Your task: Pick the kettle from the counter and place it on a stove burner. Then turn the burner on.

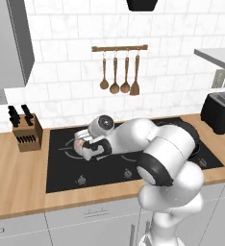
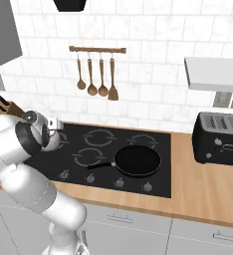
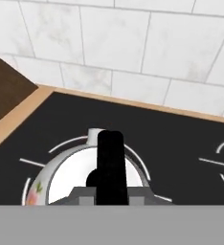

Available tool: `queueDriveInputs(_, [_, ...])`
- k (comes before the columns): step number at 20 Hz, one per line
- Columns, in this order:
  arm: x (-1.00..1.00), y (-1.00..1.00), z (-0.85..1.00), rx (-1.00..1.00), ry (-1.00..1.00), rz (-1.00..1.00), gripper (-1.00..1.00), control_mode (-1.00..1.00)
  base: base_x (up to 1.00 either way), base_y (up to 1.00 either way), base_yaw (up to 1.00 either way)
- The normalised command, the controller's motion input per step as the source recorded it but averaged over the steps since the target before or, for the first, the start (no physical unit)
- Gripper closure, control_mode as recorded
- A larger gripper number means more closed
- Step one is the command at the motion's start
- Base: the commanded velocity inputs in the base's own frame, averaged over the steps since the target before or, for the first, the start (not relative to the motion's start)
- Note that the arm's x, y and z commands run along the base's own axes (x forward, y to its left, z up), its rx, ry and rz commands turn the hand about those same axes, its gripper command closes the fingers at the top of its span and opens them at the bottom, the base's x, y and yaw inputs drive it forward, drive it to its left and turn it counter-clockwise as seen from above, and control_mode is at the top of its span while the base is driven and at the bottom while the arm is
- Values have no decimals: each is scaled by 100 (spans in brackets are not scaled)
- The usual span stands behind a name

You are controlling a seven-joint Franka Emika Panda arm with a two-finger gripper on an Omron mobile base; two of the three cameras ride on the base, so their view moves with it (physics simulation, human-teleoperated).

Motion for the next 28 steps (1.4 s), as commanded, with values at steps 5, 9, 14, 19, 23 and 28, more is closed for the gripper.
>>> queueDriveInputs(5, [32, 22, -1, -4, 0, -7, 100, -100, 0, 0, 0])
queueDriveInputs(9, [49, 34, 0, -2, 0, -12, 100, -100, 0, 0, 0])
queueDriveInputs(14, [8, 7, -1, -2, 3, -2, 100, -100, 0, 0, 0])
queueDriveInputs(19, [-2, 2, -10, -1, 6, 0, 100, -100, 0, 0, 0])
queueDriveInputs(23, [0, 20, 0, 0, 0, 0, 100, -100, 0, 0, 0])
queueDriveInputs(28, [0, 14, 0, 0, 1, 0, 100, -100, 0, 0, 0])
